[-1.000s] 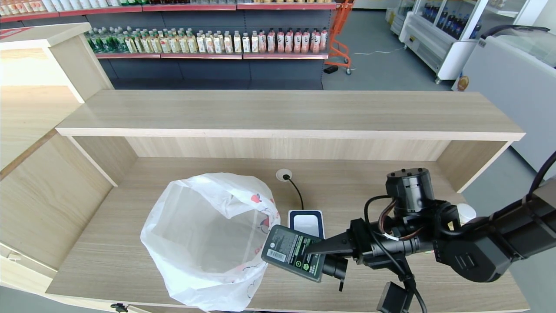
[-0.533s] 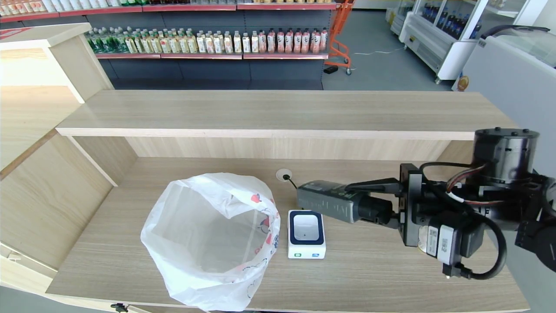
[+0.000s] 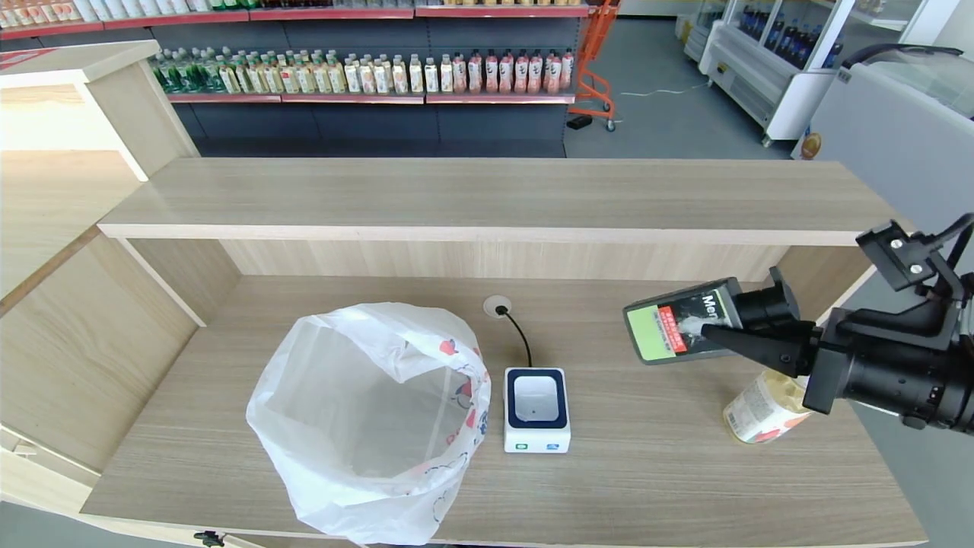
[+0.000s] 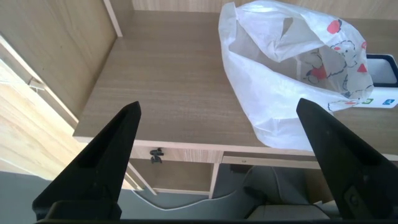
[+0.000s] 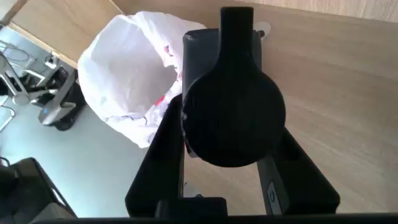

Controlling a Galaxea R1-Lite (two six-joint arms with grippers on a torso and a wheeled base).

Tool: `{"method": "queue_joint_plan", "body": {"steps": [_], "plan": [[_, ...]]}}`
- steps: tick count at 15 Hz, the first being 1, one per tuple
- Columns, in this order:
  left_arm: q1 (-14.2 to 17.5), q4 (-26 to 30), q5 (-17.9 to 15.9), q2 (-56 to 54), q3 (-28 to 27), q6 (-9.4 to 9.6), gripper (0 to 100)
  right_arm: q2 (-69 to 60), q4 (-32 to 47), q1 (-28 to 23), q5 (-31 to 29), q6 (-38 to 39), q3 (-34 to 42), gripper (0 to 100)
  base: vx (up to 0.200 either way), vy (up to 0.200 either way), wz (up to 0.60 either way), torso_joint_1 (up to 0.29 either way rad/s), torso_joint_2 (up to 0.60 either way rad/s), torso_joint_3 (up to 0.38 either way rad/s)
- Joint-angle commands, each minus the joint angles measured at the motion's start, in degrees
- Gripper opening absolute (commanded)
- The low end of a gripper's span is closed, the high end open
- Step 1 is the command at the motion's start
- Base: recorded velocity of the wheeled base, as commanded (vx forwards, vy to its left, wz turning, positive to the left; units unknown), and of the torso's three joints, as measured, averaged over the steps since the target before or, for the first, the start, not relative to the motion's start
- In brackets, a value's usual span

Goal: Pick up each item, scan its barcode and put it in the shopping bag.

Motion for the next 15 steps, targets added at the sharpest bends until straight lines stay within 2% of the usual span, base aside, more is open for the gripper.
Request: {"method": "queue_joint_plan", "body": {"steps": [1,3,6,15], "plan": [[0.0,0.0,0.0,0.0,0.0,-0.04,100,3.6,-0.2,-0.4,-1.5,11.8,0.9,0,0.0,0.0,0.0,0.0,0.0,0.0],[0.0,0.0,-0.1,0.0,0.0,-0.04,100,6.3,-0.2,-0.4,-1.5,17.4,1.3,0,0.0,0.0,0.0,0.0,0.0,0.0],[0.0,0.0,-0.1,0.0,0.0,-0.04,100,9.1,-0.1,0.1,-1.5,21.1,1.8,0,0.0,0.0,0.0,0.0,0.0,0.0],[0.0,0.0,0.0,0.0,0.0,-0.04,100,10.7,0.0,0.6,-1.5,20.8,3.1,0,0.0,0.0,0.0,0.0,0.0,0.0]]}}
